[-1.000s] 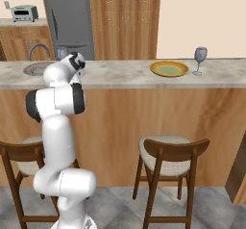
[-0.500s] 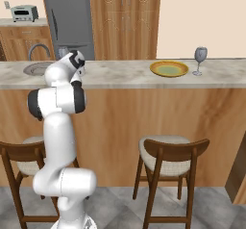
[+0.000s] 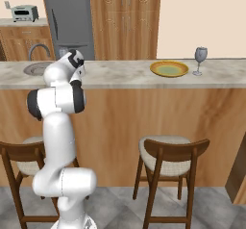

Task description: Retrieve the wine glasses from the counter and place one next to each plate.

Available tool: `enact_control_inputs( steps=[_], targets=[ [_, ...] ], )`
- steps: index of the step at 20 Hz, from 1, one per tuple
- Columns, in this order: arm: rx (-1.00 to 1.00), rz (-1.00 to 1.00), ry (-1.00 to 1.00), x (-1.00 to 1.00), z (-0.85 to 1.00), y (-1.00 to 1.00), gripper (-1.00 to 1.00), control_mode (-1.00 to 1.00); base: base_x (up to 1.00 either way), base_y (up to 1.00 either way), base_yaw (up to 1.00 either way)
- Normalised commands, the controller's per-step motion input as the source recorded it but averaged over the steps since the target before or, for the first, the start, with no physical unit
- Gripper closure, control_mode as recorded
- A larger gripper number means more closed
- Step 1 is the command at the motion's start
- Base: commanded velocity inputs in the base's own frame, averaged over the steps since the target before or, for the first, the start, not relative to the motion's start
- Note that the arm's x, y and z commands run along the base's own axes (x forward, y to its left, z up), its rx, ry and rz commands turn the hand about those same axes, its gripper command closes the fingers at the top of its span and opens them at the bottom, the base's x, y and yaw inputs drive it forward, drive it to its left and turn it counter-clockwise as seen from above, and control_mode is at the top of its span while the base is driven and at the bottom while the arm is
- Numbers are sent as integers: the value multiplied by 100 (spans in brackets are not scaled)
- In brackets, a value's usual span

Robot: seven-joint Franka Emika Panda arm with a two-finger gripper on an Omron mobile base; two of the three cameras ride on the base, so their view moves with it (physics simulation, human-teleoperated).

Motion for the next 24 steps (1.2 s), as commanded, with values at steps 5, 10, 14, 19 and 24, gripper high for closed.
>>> enact_control_inputs(
  steps=[5,10,14,19,24],
  targets=[
    [0,0,0,0,0,0,-100,-100,0,0,0],
    [0,0,0,-2,0,0,-100,-100,0,0,0],
    [-2,0,0,-22,-2,-9,-100,-100,0,0,0],
    [0,0,0,-76,2,-50,-100,-100,0,0,0],
    [9,-5,-1,-99,29,-66,-100,-100,0,0,0]
  ],
)
